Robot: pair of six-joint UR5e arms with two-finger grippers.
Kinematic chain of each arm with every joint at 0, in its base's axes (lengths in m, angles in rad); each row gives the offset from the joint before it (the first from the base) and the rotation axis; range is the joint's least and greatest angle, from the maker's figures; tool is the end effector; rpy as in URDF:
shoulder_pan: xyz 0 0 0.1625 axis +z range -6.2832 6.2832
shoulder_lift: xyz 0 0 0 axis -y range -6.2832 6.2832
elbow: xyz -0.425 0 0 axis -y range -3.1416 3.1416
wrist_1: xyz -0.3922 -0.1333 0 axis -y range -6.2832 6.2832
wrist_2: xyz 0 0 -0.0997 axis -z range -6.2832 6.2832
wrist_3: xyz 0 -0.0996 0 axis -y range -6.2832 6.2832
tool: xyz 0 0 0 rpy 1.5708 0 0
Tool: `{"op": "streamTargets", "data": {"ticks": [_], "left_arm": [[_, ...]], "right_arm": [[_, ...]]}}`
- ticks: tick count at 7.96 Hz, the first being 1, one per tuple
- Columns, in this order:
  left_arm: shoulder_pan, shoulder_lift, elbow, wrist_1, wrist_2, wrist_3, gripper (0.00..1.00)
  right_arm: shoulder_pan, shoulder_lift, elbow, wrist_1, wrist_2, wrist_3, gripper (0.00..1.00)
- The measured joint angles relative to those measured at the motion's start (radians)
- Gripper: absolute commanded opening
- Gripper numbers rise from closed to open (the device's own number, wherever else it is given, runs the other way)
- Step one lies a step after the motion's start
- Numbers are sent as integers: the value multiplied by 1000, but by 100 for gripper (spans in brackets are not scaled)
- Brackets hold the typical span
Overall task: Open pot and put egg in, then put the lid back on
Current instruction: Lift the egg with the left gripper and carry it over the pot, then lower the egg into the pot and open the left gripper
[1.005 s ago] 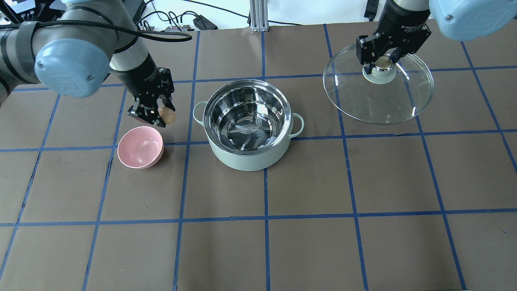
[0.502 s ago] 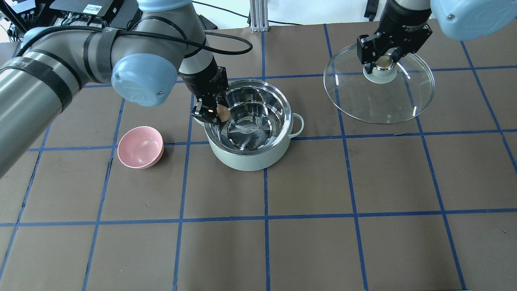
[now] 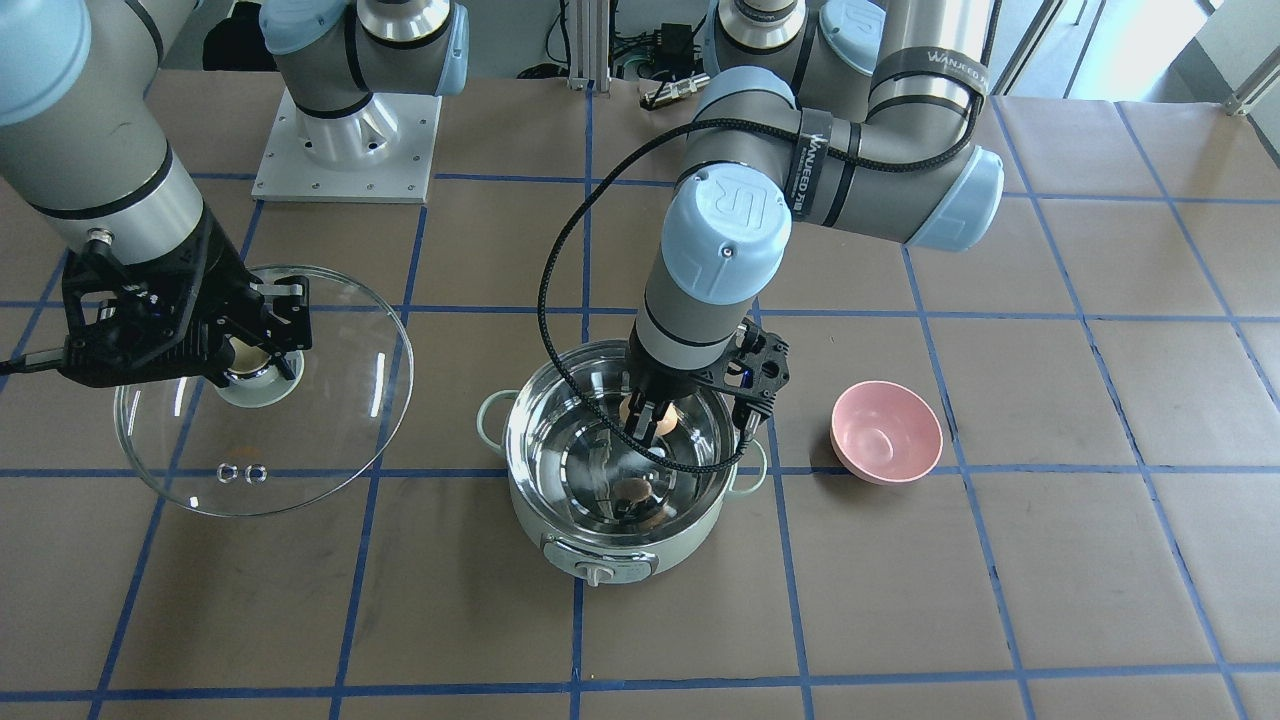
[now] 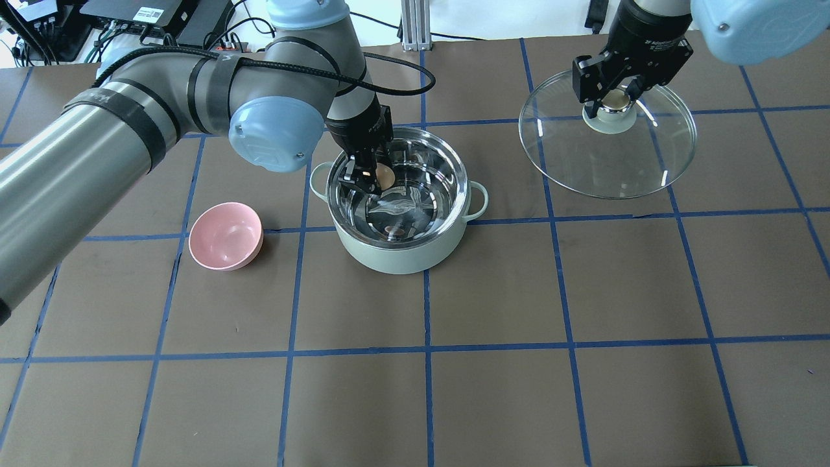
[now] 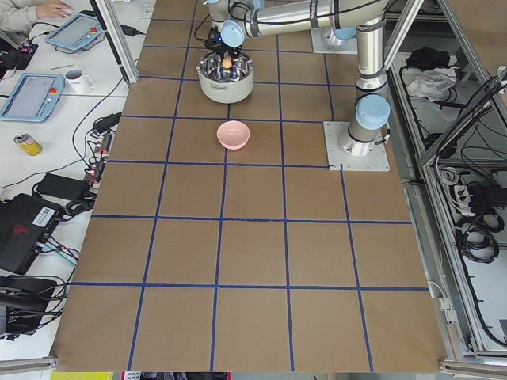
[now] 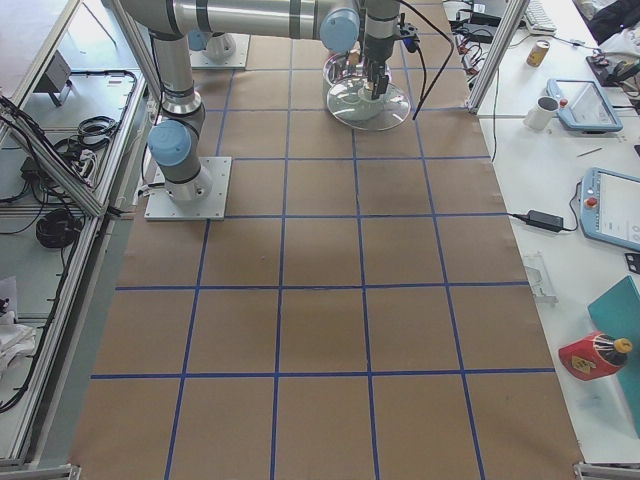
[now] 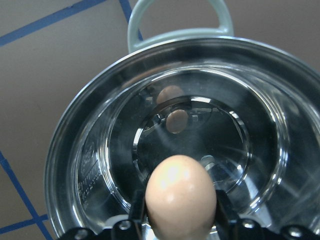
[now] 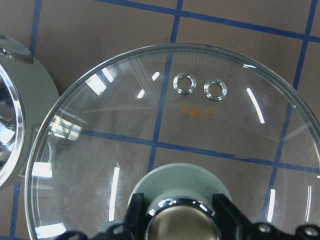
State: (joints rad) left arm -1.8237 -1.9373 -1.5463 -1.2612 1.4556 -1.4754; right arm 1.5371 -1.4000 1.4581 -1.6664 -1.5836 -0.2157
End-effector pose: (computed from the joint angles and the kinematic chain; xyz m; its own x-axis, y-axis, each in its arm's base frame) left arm -0.2948 -0.5623 0.3256 -0.3406 -0.9399 -0.0213 -0.9345 0.3360 0.1174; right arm 0.1128 -0.5713 0.4628 -0.9834 -0.1804 0.0205 -0.1810 0.9829 -0.0339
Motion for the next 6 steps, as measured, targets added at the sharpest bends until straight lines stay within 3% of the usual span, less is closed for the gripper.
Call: {"op": "streamTargets", "data": {"ticks": [6], "left_arm": [[-8, -86, -6, 71, -23, -47, 17]], "right_arm": [[1, -5, 18, 4, 7, 0, 0]]}}
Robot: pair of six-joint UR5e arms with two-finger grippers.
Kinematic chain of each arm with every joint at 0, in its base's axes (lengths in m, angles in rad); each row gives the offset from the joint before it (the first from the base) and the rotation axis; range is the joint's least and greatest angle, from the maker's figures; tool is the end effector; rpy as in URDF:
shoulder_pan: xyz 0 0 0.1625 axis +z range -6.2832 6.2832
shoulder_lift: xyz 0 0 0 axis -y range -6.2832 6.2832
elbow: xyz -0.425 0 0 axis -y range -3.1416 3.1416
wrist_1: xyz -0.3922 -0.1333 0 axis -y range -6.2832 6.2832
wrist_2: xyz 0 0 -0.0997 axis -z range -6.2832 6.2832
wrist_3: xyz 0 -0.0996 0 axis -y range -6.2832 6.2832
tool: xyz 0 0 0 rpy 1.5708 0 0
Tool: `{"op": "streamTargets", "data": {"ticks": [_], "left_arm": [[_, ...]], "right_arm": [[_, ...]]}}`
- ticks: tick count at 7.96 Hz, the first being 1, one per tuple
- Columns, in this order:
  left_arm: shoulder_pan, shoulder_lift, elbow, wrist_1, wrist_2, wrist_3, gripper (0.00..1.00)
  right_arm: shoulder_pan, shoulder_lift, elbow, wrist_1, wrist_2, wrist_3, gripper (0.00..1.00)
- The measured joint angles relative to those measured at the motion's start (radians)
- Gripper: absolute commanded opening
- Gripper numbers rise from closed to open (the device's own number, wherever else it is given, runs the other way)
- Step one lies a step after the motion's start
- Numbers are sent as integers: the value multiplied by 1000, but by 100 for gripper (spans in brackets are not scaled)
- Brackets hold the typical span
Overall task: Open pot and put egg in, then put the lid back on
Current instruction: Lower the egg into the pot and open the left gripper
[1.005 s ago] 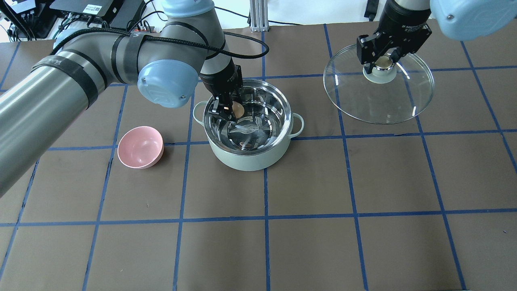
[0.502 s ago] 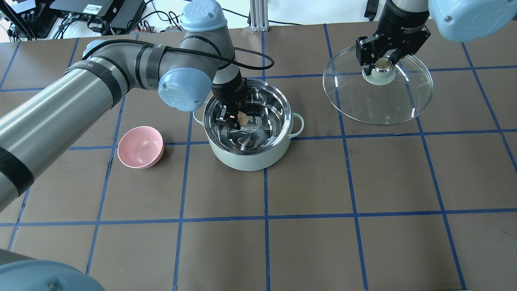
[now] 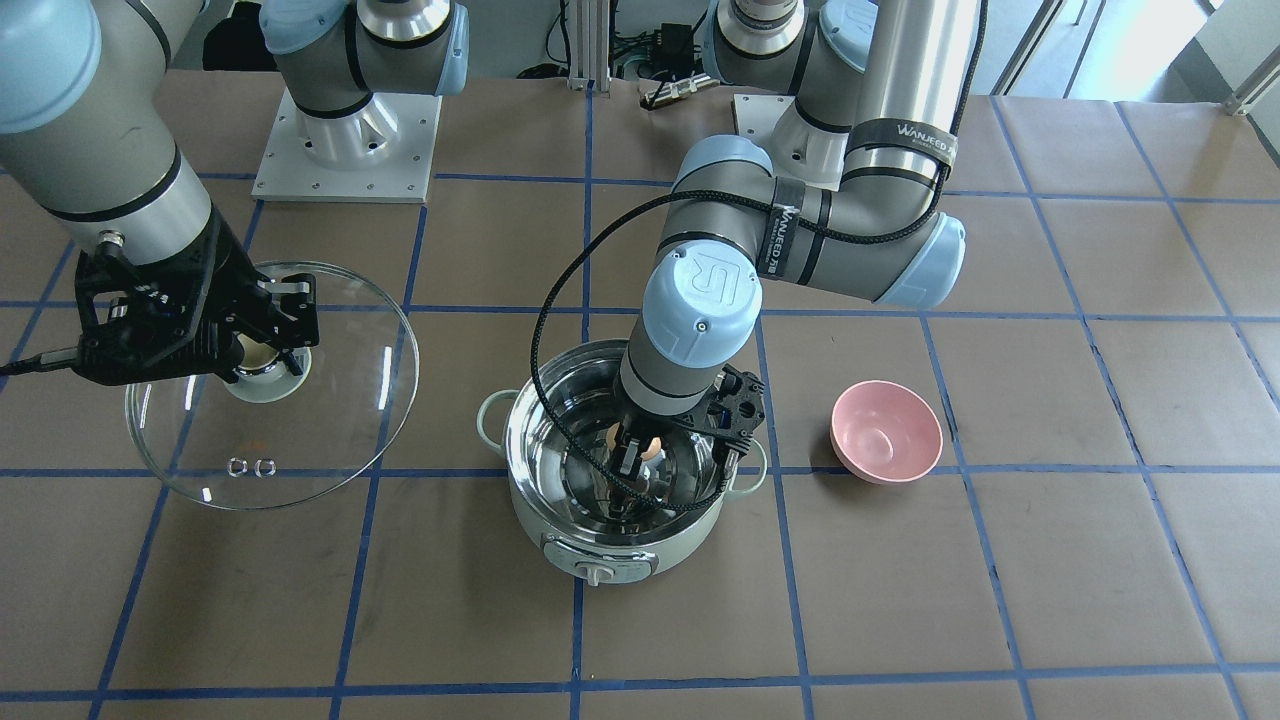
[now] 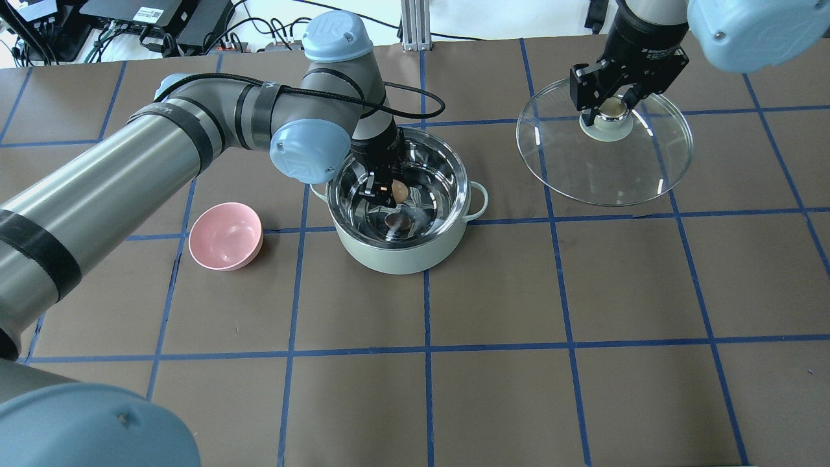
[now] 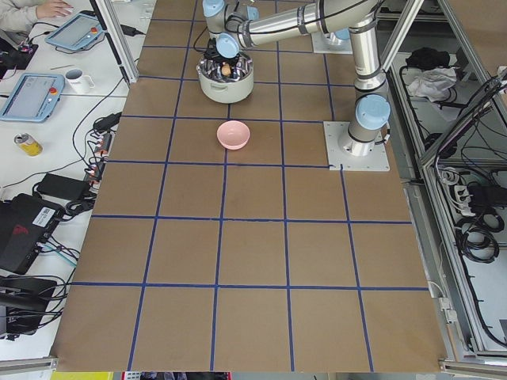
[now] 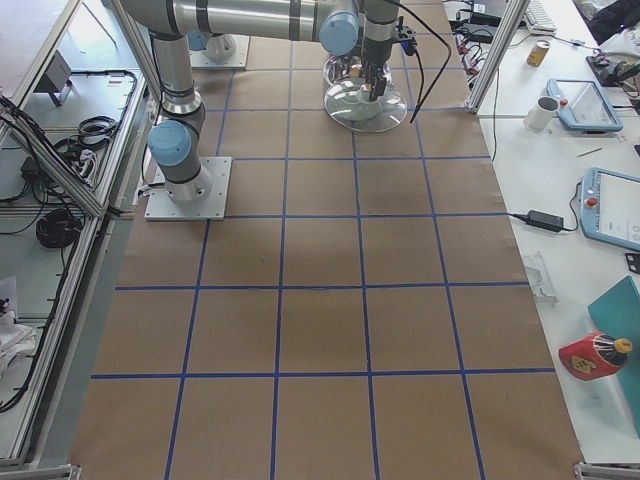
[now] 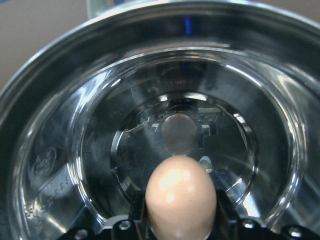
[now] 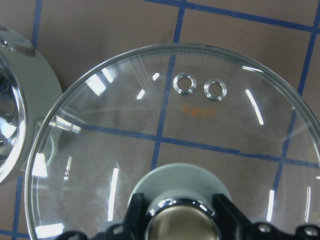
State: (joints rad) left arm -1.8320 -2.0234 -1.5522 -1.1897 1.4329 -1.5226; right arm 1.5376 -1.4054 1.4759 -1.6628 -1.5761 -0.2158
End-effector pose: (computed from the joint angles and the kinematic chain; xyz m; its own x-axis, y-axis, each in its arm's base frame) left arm -0.3063 -0.5765 0.2760 -0.3038 -0.9516 -0.0462 -0.9452 0.2950 0.1397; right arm 0.1140 -0.5671 0.4566 -0.9834 -0.1814 0.0098 -0.1816 0.9832 -0.0199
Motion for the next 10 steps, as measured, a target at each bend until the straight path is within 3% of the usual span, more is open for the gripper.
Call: {"op": "streamTargets", "data": {"ticks": [7, 10], "left_arm": [[-16, -39, -6, 25, -9, -4, 27], [-16, -41, -15, 25, -3, 1, 48]], "right_arm": [[2, -1, 3, 1, 4, -1, 0], [3, -2, 3, 1, 4, -2, 0]]}}
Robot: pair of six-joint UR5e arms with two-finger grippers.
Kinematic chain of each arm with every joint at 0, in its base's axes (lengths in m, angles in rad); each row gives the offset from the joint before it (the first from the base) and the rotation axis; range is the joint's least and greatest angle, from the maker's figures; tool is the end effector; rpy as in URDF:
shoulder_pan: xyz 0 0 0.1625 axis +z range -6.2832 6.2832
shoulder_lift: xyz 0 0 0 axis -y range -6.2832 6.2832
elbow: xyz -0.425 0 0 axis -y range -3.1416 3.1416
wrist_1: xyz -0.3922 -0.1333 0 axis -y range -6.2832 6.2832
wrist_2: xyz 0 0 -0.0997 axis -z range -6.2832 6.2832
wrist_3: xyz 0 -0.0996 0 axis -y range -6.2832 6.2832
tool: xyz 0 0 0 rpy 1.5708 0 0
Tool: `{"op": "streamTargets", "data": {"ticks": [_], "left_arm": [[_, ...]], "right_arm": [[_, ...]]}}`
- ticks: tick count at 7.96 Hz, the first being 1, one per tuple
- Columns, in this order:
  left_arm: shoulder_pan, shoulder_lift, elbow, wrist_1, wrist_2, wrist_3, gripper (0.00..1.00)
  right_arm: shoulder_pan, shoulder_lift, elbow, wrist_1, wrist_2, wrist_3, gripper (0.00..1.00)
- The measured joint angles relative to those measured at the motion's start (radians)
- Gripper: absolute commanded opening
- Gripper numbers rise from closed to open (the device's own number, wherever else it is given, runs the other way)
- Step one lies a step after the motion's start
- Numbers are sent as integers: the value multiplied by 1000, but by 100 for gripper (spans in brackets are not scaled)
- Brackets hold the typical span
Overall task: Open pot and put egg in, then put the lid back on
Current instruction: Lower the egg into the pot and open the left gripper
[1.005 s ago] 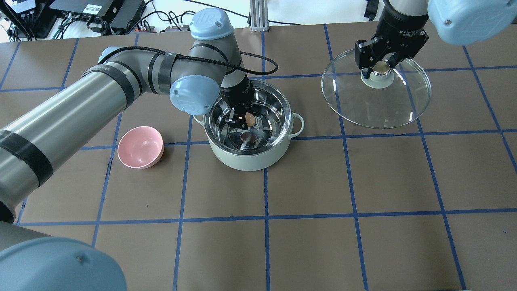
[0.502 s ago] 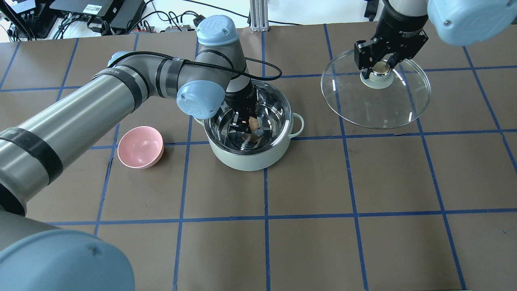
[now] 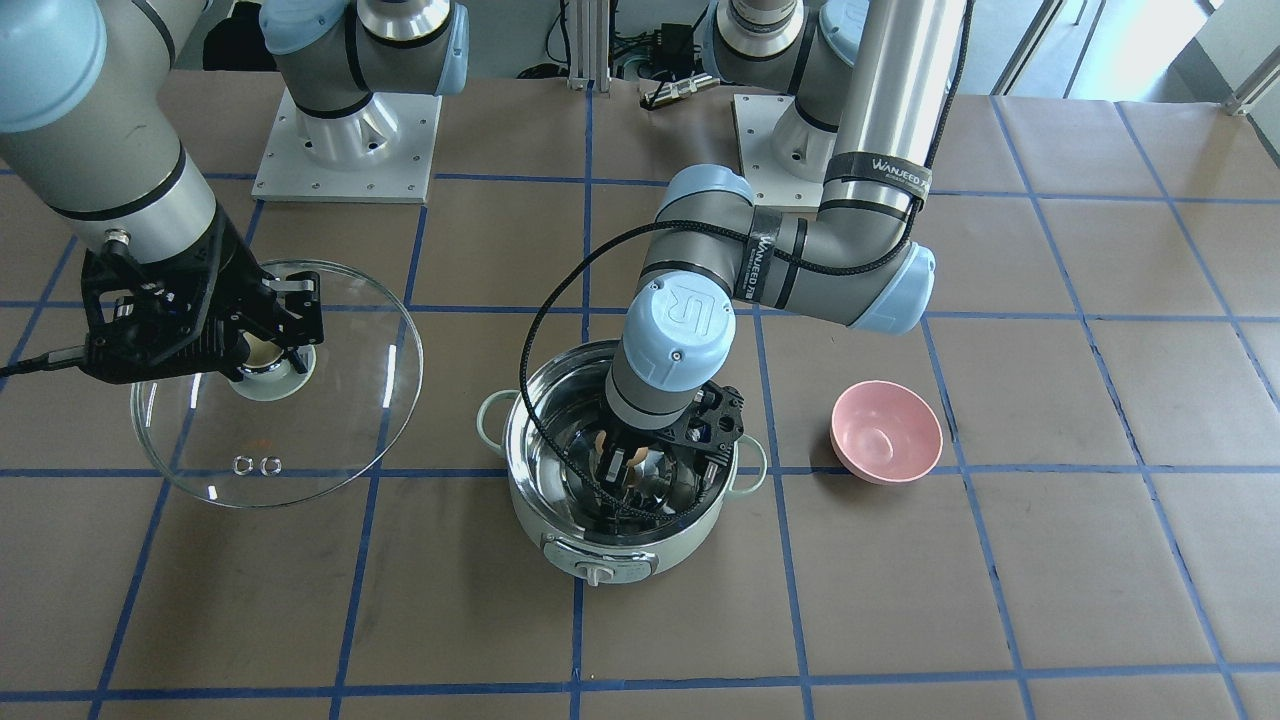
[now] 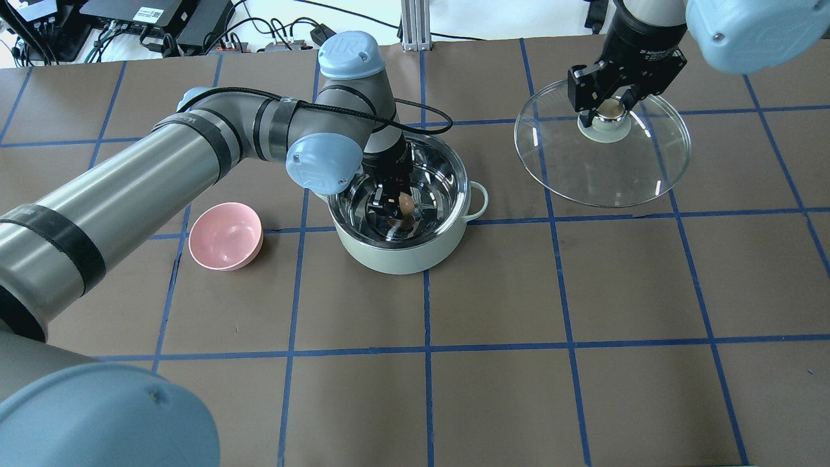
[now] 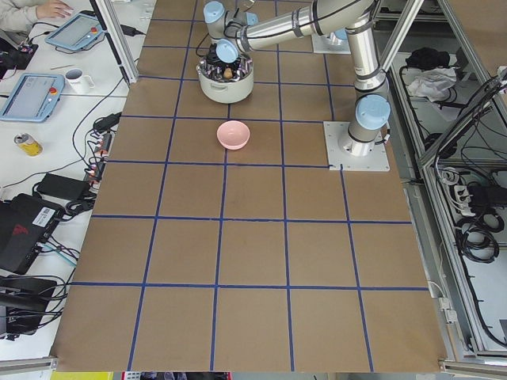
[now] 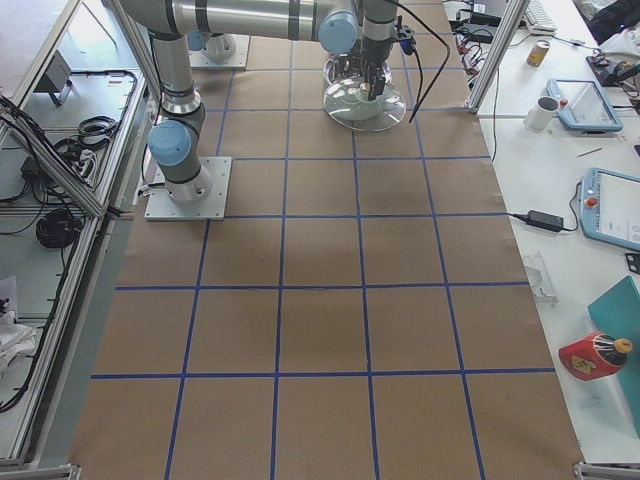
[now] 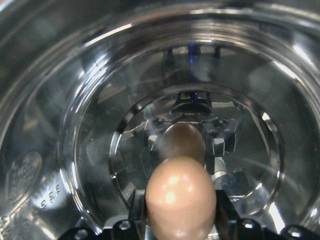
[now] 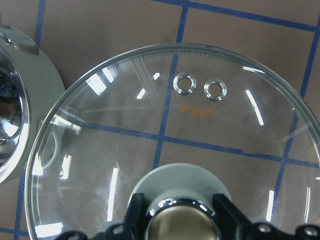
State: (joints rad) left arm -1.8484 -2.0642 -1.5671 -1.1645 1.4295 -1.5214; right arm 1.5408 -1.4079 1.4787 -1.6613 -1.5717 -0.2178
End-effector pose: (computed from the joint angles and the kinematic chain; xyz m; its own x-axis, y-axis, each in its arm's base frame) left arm -0.3167 -0.5737 0.2458 -0.3199 -0.9444 -0.0763 -0.9407 0.3070 0.1443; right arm 0.1163 -0.5655 0.4565 -0.9824 -0.1866 0.0051 -0.1867 0.9822 -0.0190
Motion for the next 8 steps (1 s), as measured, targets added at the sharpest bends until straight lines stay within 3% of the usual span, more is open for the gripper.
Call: {"op": "streamTargets", "data": {"ticks": [3, 4, 5, 6, 7, 8], "left_arm": [[0, -2, -16, 7, 9, 3, 52], [0, -3, -21, 12, 9, 3, 58], [0, -3, -24, 16, 9, 2, 71], [0, -3, -27, 18, 9, 2, 72], [0, -4, -29, 20, 9, 2, 87], [0, -4, -29, 23, 9, 3, 96]], "right_arm": [[0, 6, 0, -1, -2, 1, 0], [1, 6, 0, -1, -1, 1, 0], [1, 9, 1, -1, -1, 2, 0], [2, 9, 2, -2, 1, 3, 0], [2, 11, 3, -1, 0, 4, 0], [2, 10, 3, -2, 0, 3, 0]]}}
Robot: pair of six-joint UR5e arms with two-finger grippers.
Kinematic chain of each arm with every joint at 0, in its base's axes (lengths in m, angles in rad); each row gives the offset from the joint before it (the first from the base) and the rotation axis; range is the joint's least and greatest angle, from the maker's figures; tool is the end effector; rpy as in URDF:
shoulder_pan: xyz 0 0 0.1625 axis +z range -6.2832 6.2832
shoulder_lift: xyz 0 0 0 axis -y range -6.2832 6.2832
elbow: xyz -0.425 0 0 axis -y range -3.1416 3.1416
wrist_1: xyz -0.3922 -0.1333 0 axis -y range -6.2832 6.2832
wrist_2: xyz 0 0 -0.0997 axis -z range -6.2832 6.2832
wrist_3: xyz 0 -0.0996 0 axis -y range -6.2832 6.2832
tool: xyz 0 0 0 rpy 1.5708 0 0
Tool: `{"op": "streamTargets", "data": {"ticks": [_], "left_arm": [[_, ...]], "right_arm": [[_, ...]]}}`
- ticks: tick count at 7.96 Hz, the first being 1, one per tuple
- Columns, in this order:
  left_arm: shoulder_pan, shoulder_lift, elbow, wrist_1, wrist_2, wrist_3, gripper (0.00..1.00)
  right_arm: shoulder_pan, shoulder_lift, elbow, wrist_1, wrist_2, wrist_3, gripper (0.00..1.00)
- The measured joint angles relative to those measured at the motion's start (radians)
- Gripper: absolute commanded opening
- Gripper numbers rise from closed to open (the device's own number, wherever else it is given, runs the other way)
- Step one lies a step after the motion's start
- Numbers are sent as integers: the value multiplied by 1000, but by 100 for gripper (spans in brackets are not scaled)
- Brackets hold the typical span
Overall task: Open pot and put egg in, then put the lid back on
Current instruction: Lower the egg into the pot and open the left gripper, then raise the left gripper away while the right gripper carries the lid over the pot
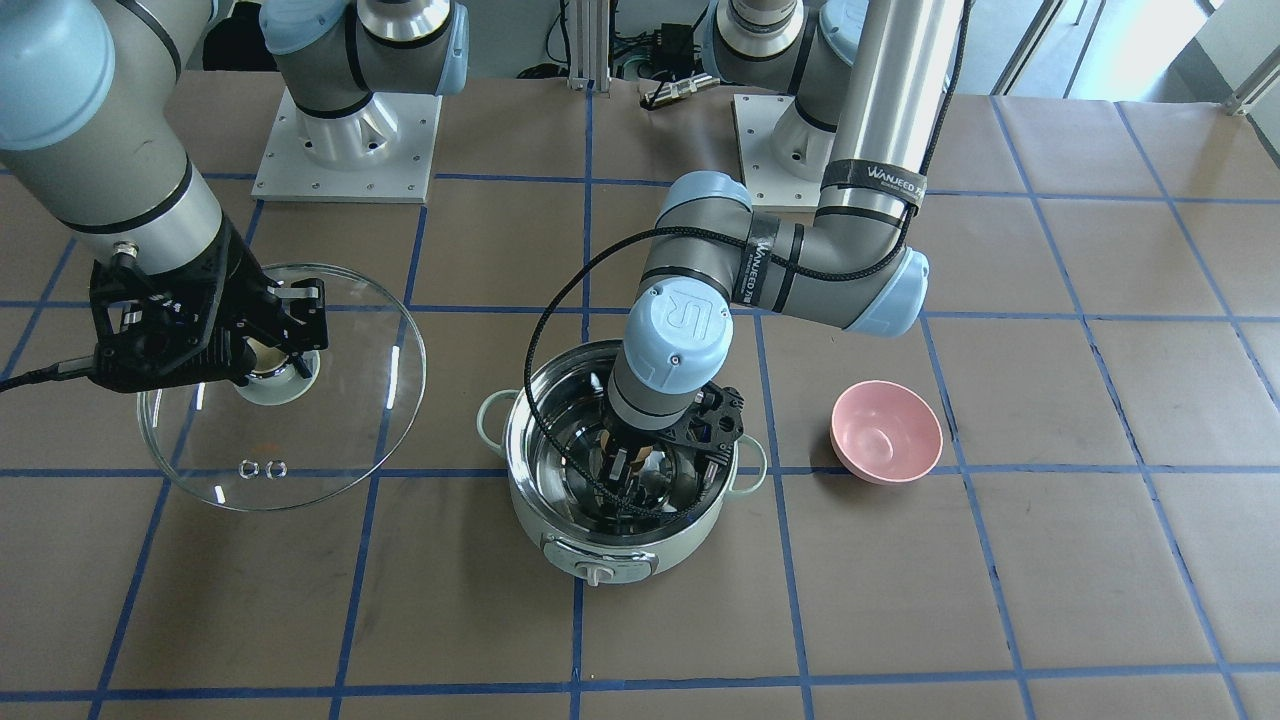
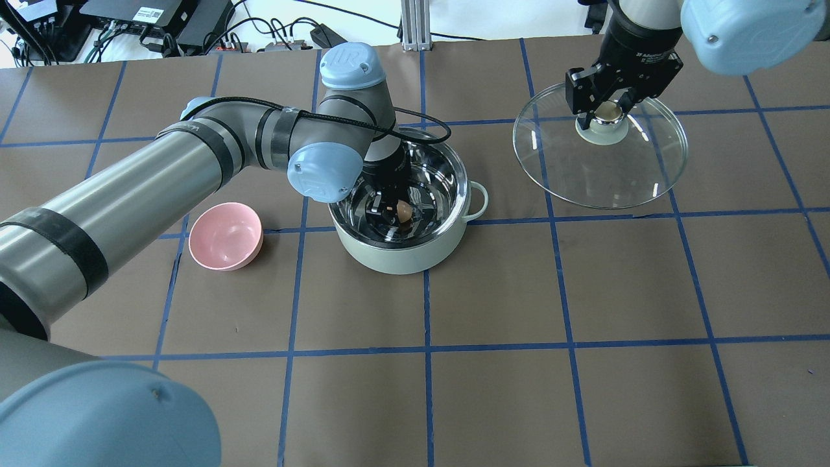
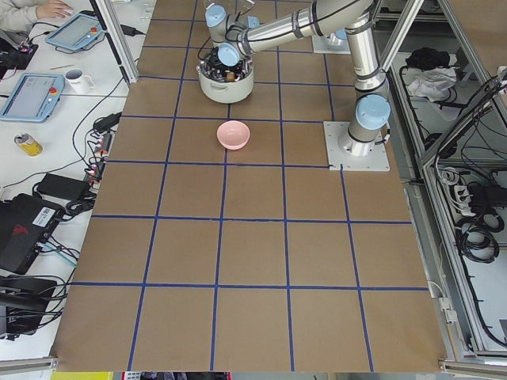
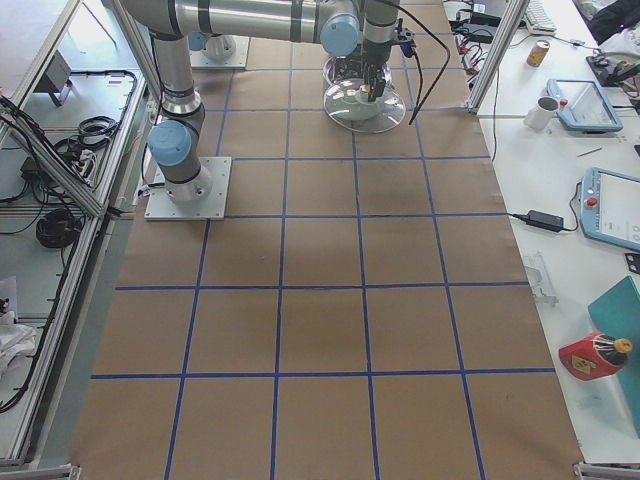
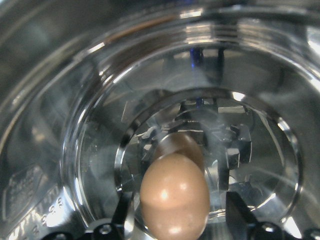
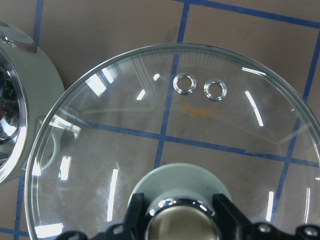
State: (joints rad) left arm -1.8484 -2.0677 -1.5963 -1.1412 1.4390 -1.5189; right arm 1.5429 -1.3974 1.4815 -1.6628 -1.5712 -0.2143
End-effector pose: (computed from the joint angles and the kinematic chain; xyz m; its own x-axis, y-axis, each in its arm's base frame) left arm -0.3142 -0.5683 0.2329 -0.3221 -0.9428 -0.0858 -0.9413 0.3093 0.1355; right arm 0.1175 -0.5681 0.4494 -0.9827 -0.1853 0.0021 -0.1853 0.9826 -0.0076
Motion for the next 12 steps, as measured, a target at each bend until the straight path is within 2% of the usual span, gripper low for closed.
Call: {"op": "streamTargets", "data": {"ticks": [1, 6, 12], "left_arm": [[0, 0, 0, 3, 1, 1, 100], [0, 38, 13, 8, -3, 5, 100], [2, 150, 25, -28, -3, 6, 100]], "right_arm": [[0, 0, 0, 0, 1, 1, 0], [4, -8, 0, -7, 29, 6, 0], [12, -12, 0, -15, 31, 6, 0]]}}
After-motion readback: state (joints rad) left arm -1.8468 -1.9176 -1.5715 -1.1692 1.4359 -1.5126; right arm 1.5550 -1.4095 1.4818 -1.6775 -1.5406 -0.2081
